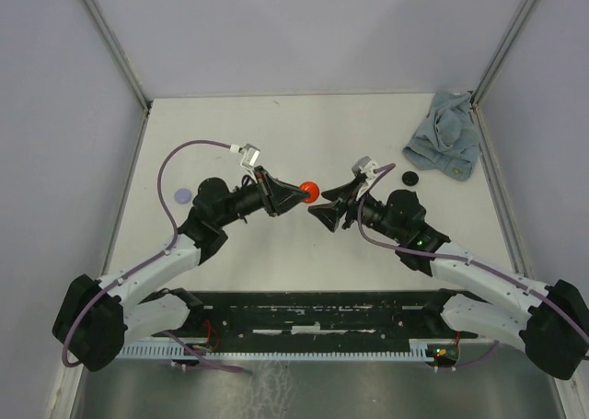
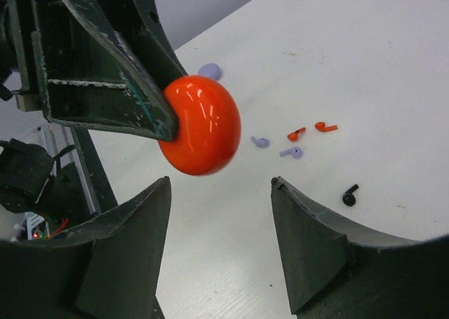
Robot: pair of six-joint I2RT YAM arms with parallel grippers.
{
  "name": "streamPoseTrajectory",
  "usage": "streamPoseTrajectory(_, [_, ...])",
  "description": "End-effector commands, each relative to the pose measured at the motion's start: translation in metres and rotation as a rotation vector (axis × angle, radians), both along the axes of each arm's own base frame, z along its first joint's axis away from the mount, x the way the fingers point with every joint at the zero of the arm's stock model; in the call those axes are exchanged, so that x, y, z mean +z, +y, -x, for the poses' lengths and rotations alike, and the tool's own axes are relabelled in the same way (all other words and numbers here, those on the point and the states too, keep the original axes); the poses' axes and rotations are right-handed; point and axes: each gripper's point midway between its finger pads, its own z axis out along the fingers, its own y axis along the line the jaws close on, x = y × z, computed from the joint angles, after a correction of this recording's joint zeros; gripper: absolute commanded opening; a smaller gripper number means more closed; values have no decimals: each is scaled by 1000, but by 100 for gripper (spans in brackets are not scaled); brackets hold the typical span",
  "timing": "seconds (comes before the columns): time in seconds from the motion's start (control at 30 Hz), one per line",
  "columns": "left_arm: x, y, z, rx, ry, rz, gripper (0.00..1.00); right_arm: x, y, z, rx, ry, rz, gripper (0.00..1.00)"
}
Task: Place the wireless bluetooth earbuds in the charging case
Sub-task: Adjust the charging case.
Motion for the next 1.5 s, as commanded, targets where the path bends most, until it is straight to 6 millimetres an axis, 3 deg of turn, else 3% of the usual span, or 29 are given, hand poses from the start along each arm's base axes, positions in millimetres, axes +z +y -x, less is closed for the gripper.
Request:
streamPoseTrajectory(0.0, [48, 6, 2, 51, -129, 153, 11, 48, 2, 2, -1, -48, -227, 66])
streamPoseTrajectory(0.23, [58, 3, 12, 22, -145, 199, 11, 64, 9, 11, 73, -81, -345, 62])
streamPoseTrajectory(0.93, [73, 3, 37, -84, -175, 281, 12, 72, 11, 13, 152, -94, -443, 44])
streamPoseTrajectory(1.23, [79, 1, 51, -154, -211, 321, 13, 87, 8, 14, 200, -78, -529, 44])
streamPoseTrajectory(1.47, [76, 4, 50, -135, -226, 302, 13, 95, 9, 15, 241, -56, -585, 47])
